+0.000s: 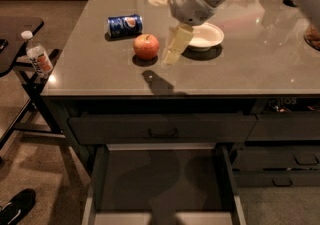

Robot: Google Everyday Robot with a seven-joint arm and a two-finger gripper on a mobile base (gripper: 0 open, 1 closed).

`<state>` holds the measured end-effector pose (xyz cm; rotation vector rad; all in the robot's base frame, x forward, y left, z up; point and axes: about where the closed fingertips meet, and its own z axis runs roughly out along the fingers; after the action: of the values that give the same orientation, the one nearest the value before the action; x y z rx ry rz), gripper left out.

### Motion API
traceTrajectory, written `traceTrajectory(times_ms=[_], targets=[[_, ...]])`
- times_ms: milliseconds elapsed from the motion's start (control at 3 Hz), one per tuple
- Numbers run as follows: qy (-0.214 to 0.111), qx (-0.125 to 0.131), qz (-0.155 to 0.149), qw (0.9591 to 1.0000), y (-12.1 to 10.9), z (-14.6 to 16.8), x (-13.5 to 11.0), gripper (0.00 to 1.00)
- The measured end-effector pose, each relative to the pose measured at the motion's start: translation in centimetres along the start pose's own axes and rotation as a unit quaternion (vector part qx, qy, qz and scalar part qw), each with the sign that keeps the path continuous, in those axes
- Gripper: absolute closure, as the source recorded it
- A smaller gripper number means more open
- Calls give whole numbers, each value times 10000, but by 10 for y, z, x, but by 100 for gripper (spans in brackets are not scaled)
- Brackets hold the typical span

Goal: Place apple into middle drawer

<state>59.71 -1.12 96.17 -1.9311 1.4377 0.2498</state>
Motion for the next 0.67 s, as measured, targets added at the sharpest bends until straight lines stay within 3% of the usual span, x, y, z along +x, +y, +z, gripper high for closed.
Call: traceTrajectory(times_ms=[667], targets=[[-118, -528, 181, 9984, -24, 73, 20, 0]])
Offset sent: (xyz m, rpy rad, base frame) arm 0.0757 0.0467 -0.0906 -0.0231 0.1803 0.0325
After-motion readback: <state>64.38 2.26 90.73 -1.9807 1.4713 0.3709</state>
